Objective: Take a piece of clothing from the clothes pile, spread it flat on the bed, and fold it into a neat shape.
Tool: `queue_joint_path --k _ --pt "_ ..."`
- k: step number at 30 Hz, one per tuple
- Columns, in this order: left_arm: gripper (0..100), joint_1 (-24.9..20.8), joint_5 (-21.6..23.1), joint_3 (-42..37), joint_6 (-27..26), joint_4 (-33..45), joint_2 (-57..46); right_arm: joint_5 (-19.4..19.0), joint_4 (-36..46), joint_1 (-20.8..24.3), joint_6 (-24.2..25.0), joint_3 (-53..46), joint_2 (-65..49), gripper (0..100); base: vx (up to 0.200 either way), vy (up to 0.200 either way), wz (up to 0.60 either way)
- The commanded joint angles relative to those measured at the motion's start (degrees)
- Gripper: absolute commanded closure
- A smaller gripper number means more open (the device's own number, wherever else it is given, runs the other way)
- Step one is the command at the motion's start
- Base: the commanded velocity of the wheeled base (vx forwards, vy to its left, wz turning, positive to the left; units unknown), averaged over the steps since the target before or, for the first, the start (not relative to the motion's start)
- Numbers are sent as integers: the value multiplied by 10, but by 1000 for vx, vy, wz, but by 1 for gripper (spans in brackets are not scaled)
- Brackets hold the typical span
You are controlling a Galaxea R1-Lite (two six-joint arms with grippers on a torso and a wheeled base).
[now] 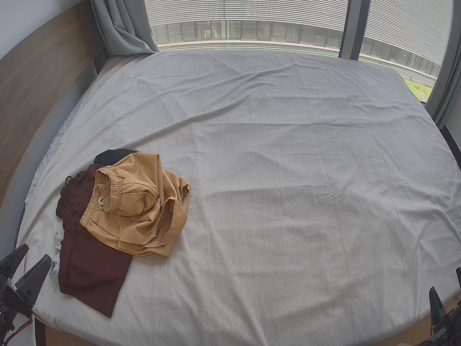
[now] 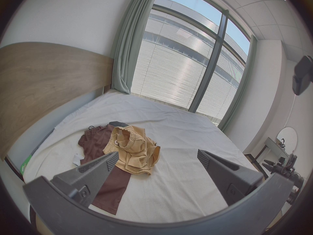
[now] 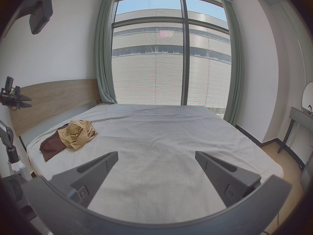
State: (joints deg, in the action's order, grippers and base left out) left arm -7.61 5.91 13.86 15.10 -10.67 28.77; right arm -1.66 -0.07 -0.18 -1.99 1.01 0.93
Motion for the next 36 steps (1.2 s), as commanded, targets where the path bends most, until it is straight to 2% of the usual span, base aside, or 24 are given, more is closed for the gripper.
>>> queue_joint_path --k 1,6,10,16,21,28,35,36 --pt "0 4 22 11 20 -65 154 0 0 0 0 -8 -9 0 0 0 0" --pt "0 4 25 6 19 -115 229 0 0 1 0 -8 -9 0 0 0 0" --pt "0 17 54 9 19 -139 278 0 0 1 0 -8 -9 0 0 0 0" --pt "0 76 105 11 13 -194 344 0 0 1 0 -8 -9 0 0 0 0" --pt "0 98 146 6 3 -239 389 0 0 1 0 -8 -9 0 0 0 0" --pt "0 131 208 9 -23 -262 448 0 0 1 0 -8 -9 0 0 0 0" --pt "0 144 214 13 -38 -327 524 0 0 1 0 -8 -9 0 0 0 0" --pt "0 144 214 16 -37 -356 549 0 0 1 0 -8 -9 0 0 0 0"
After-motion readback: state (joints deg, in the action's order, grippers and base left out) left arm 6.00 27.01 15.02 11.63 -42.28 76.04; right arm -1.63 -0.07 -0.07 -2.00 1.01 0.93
